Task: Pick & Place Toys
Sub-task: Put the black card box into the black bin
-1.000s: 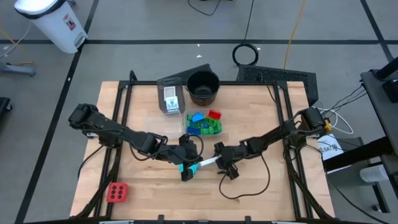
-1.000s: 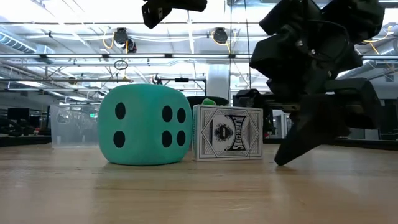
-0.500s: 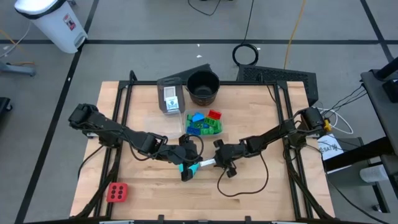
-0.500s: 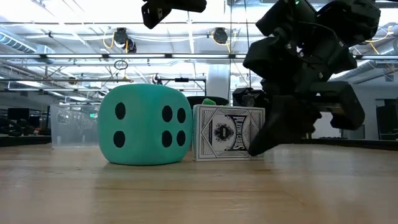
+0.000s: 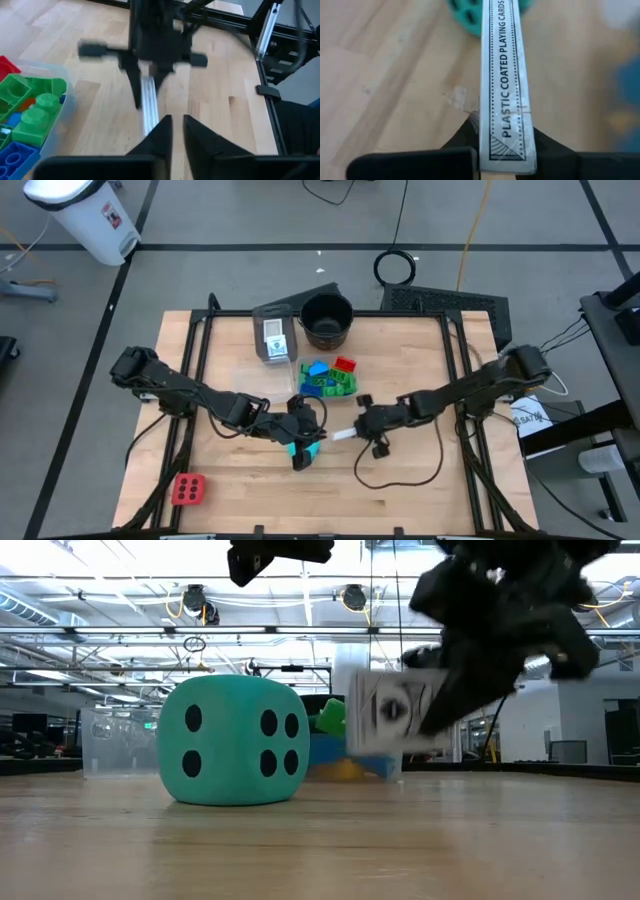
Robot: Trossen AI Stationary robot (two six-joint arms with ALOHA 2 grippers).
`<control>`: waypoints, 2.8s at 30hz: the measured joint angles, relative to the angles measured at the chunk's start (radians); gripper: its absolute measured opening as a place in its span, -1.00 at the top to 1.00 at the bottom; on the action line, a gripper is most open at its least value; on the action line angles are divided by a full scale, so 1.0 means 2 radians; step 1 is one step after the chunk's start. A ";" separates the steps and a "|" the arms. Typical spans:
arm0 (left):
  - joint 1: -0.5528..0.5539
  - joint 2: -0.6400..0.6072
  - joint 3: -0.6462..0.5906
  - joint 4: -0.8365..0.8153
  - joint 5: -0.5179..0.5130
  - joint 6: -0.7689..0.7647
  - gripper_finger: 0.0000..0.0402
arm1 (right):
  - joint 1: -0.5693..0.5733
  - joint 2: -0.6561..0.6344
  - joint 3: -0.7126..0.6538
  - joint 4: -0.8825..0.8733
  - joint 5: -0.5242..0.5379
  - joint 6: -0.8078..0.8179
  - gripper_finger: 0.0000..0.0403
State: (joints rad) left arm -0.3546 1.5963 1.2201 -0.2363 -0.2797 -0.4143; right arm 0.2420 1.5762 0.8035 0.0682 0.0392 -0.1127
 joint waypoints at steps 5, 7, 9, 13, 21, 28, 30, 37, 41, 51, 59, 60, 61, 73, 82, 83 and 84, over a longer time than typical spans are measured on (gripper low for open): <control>0.000 0.008 0.000 0.011 -0.042 0.004 0.29 | 0.000 -0.086 0.000 -0.060 0.063 0.028 0.82; 0.001 0.014 0.000 0.020 -0.071 0.028 0.06 | 0.000 -0.112 0.000 -0.055 0.082 0.030 0.82; 0.004 0.020 0.000 0.039 -0.081 0.058 -0.14 | 0.000 -0.129 0.000 -0.042 0.096 0.030 0.82; 0.008 0.032 0.000 0.057 -0.087 0.099 -0.42 | 0.001 -0.139 0.000 -0.018 0.099 0.022 0.82; 0.014 0.033 0.000 0.064 -0.102 0.113 -0.51 | 0.005 -0.137 -0.001 0.001 0.105 0.019 0.82; 0.016 0.035 0.000 0.068 -0.114 0.132 -0.39 | 0.009 -0.139 0.000 -0.015 0.094 0.049 0.82; 0.018 0.033 0.000 0.069 -0.117 0.132 -0.37 | 0.010 -0.139 0.001 -0.022 0.086 0.061 0.82; 0.015 0.030 0.000 0.068 -0.099 0.128 -0.40 | 0.018 -0.138 0.001 -0.008 0.084 0.062 0.82; 0.017 0.034 0.000 0.068 -0.080 0.128 -0.40 | 0.019 -0.138 0.001 0.037 0.083 0.044 0.82; 0.023 0.034 0.000 0.097 -0.055 0.124 0.13 | 0.027 -0.138 0.001 0.050 0.082 0.033 0.82; 0.026 0.032 0.000 0.102 -0.043 0.130 0.68 | 0.027 -0.138 0.001 0.054 0.083 0.032 0.38; 0.026 0.028 0.000 0.093 -0.059 0.135 0.68 | 0.027 -0.139 0.001 0.049 0.084 0.032 0.30; 0.024 0.021 0.000 0.079 -0.075 0.140 0.68 | 0.027 -0.141 0.001 0.043 0.087 0.034 0.24; 0.079 -0.097 0.009 -0.270 -0.315 0.062 0.68 | 0.022 -0.221 0.000 -0.080 0.100 0.041 0.01; 0.272 -0.059 -0.038 -0.305 -0.243 0.107 0.68 | -0.006 -0.255 -0.028 -0.076 0.099 0.020 0.13; 0.291 -0.053 -0.044 -0.298 -0.235 0.121 0.68 | -0.012 -0.260 -0.031 -0.074 0.100 0.020 0.14; 0.308 -0.046 -0.048 -0.291 -0.227 0.133 0.68 | -0.017 -0.263 -0.034 -0.074 0.100 0.020 0.15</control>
State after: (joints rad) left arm 0.2606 1.5038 1.1248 -0.8180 -0.7333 -0.1486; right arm 0.2072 1.0496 0.7349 -0.0795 0.2397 -0.0720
